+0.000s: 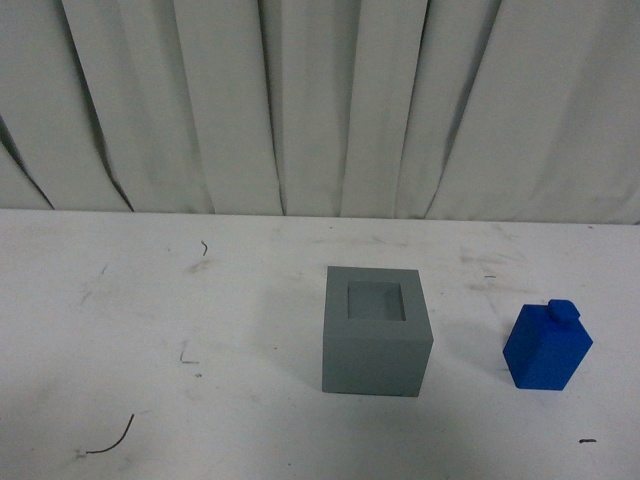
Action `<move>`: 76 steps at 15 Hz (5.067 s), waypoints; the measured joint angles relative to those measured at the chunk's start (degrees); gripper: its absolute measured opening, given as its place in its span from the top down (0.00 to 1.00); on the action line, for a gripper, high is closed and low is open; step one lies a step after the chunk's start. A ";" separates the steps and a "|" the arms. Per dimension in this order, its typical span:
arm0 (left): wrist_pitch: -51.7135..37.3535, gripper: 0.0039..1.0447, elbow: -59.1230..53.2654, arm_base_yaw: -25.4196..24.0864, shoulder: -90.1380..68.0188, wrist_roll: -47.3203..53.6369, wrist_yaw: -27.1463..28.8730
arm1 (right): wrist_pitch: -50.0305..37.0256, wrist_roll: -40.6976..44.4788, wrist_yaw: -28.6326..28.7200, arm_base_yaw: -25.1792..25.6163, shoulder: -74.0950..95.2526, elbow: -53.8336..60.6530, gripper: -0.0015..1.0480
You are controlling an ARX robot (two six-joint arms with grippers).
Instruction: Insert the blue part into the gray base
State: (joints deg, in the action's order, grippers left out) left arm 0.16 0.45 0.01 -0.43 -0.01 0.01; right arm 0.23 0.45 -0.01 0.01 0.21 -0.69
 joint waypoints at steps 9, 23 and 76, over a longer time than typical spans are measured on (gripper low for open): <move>0.02 0.06 0.00 0.00 0.00 0.00 0.00 | 0.00 0.00 0.00 0.00 0.00 0.00 0.06; 0.00 0.06 0.00 0.00 0.00 0.00 0.00 | -18.49 0.24 8.31 9.31 14.73 -0.07 0.06; 0.02 0.06 0.00 0.00 0.00 0.00 0.00 | 46.93 93.22 26.88 3.69 128.06 -88.56 0.55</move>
State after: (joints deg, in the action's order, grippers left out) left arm 0.19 0.45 0.01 -0.43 -0.01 0.01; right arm 47.16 93.67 26.87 3.70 128.27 -89.25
